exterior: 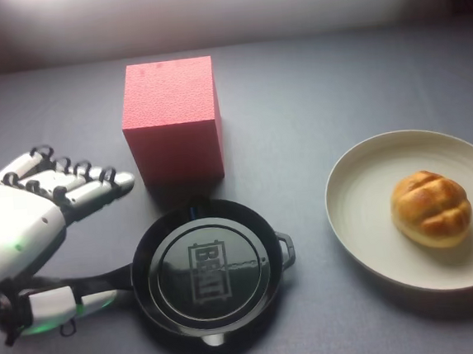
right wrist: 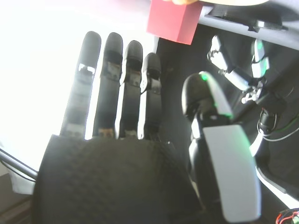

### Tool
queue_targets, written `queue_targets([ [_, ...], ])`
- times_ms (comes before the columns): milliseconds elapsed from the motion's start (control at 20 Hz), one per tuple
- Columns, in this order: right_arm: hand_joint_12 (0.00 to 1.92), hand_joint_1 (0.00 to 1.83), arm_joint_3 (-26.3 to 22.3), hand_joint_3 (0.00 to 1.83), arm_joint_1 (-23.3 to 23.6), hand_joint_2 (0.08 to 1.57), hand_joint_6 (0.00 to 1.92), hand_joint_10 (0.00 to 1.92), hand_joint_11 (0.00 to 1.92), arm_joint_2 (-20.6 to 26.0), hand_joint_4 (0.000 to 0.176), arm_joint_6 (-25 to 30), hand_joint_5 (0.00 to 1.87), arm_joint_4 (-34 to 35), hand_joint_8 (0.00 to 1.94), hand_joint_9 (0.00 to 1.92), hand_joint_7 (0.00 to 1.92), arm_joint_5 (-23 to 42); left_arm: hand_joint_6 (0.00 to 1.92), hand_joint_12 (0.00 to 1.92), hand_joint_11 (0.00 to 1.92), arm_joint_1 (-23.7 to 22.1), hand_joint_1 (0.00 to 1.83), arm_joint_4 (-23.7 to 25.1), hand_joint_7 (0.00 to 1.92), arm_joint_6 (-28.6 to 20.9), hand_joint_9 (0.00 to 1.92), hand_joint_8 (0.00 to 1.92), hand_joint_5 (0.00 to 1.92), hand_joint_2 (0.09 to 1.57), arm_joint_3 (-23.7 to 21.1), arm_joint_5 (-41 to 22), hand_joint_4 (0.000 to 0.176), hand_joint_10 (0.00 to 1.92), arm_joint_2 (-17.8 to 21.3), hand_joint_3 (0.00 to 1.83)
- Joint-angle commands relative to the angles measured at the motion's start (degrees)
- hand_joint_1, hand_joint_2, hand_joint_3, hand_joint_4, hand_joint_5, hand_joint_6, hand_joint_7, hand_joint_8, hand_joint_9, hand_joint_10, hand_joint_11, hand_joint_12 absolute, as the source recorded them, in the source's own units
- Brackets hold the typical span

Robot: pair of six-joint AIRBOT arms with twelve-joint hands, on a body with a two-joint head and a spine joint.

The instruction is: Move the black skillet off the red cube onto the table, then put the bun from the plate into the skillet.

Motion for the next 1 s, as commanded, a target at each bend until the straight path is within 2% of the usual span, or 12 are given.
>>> queue_targets([
  [0, 0.87, 0.80, 0.66, 0.00, 1.51, 1.19, 0.00, 0.00, 0.18, 0.10, 0.000, 0.23, 0.55, -0.01, 0.00, 0.57, 0.61, 5.31, 0.00, 0.82, 0.00, 0.07, 0.78, 2.13, 0.21, 0.21, 0.24, 0.00, 0.16, 1.03, -0.64, -9.35, 0.116, 0.04, 0.91, 0.00],
  [50, 0.85, 0.86, 1.25, 0.00, 3.32, 1.14, 0.00, 0.00, 0.22, 0.04, 0.000, 0.23, 0.56, -1.29, 0.00, 0.60, 0.63, 3.30, 0.00, 0.76, 0.00, 0.35, 0.78, 2.77, 0.17, 0.21, 0.21, 0.00, 0.12, 1.01, -1.40, -11.13, 0.110, 0.01, 1.61, 0.00],
  [150, 0.92, 0.88, 2.67, 0.00, 7.09, 1.10, 0.01, 0.01, 0.16, -0.53, 0.042, 0.23, 0.51, -4.27, 0.01, 0.55, 0.58, -1.49, 0.00, 0.64, 0.00, 1.02, 0.80, 4.01, 0.11, 0.14, 0.16, 0.00, 0.07, 0.96, -2.80, -14.99, 0.146, 0.00, 2.74, 0.00],
  [200, 0.90, 0.91, 3.46, 0.00, 8.86, 1.06, 0.00, 0.01, 0.21, -0.84, 0.051, 0.23, 0.53, -5.72, 0.00, 0.59, 0.60, -3.95, 0.00, 0.80, 0.00, 1.16, 0.74, 4.58, 0.11, 0.12, 0.17, 0.00, 0.08, 0.94, -3.31, -16.20, 0.139, 0.00, 3.14, 0.00],
  [300, 0.66, 0.98, 5.42, 0.00, 12.67, 1.03, 0.00, 0.00, 0.32, -1.77, 0.012, 0.83, 0.55, -9.31, 0.00, 0.60, 0.61, -10.01, 0.00, 0.83, 0.00, 1.47, 0.70, 5.77, 0.16, 0.11, 0.19, 0.01, 0.11, 0.93, -4.16, -18.36, 0.092, 0.01, 3.93, 0.00],
  [400, 0.54, 0.96, 7.26, 0.00, 16.20, 1.04, 0.00, 0.00, 0.31, -2.62, 0.056, 1.10, 0.55, -12.71, 0.00, 0.55, 0.59, -16.29, 0.01, 0.78, 0.00, 1.65, 0.71, 6.46, 0.16, 0.02, 0.19, 0.00, 0.13, 0.92, -4.51, -19.32, 0.095, 0.00, 4.28, 0.00],
  [450, 0.51, 0.96, 7.81, 0.00, 17.31, 1.04, 0.00, 0.00, 0.24, -2.94, 0.040, 1.10, 0.54, -13.76, 0.00, 0.49, 0.57, -18.38, 0.01, 0.78, 0.00, 1.70, 0.70, 6.53, 0.17, -0.02, 0.20, 0.00, 0.13, 0.92, -4.57, -19.46, 0.087, 0.00, 4.31, 0.00],
  [700, 0.78, 0.94, 12.05, 0.00, 23.14, 1.03, 0.00, 0.00, 0.01, -6.72, 0.058, 1.10, 0.57, -19.38, 0.00, 0.39, 0.51, -30.86, 0.00, 0.75, 0.00, 1.96, 0.71, 6.54, 0.17, -0.57, 0.20, 0.00, 0.14, 0.93, -4.61, -20.36, 0.080, 0.00, 4.30, 0.00],
  [800, 0.60, 0.99, 12.66, 0.01, 23.83, 1.06, 0.01, 0.00, 0.00, -7.63, 0.068, 1.10, 0.61, -19.76, 0.00, 0.35, 0.52, -32.03, 0.00, 0.72, 0.00, 1.98, 0.73, 6.51, 0.18, -0.58, 0.21, 0.00, 0.15, 0.92, -4.60, -20.36, 0.076, 0.00, 4.30, 0.00],
  [850, 1.07, 1.01, 13.02, 0.00, 24.33, 1.06, 0.02, 0.06, 0.10, -8.18, 0.043, 1.09, 0.80, -19.98, 0.02, 0.65, 0.77, -32.64, 0.00, 0.68, 0.00, 2.02, 0.72, 6.40, 0.16, -0.58, 0.19, 0.00, 0.15, 0.94, -4.60, -20.34, 0.074, 0.00, 4.27, 0.00],
  [900, 1.07, 1.01, 13.08, 0.00, 24.49, 1.06, 0.02, 0.06, 0.10, -8.28, 0.043, 1.09, 0.80, -20.10, 0.02, 0.65, 0.77, -32.79, 0.00, 0.68, 0.00, 2.02, 0.72, 6.38, 0.16, -0.58, 0.19, 0.00, 0.15, 0.94, -4.60, -20.32, 0.074, 0.00, 4.25, 0.00],
  [950, 1.15, 1.16, 13.17, 0.00, 24.83, 1.12, 0.86, 0.08, 0.17, -8.45, 0.036, 1.06, 0.93, -20.47, 0.80, 0.80, 0.90, -33.12, 0.00, 0.68, 0.00, 2.02, 0.73, 6.34, 0.17, -0.58, 0.19, 0.00, 0.15, 0.94, -4.60, -20.28, 0.082, 0.00, 4.22, 0.00],
])
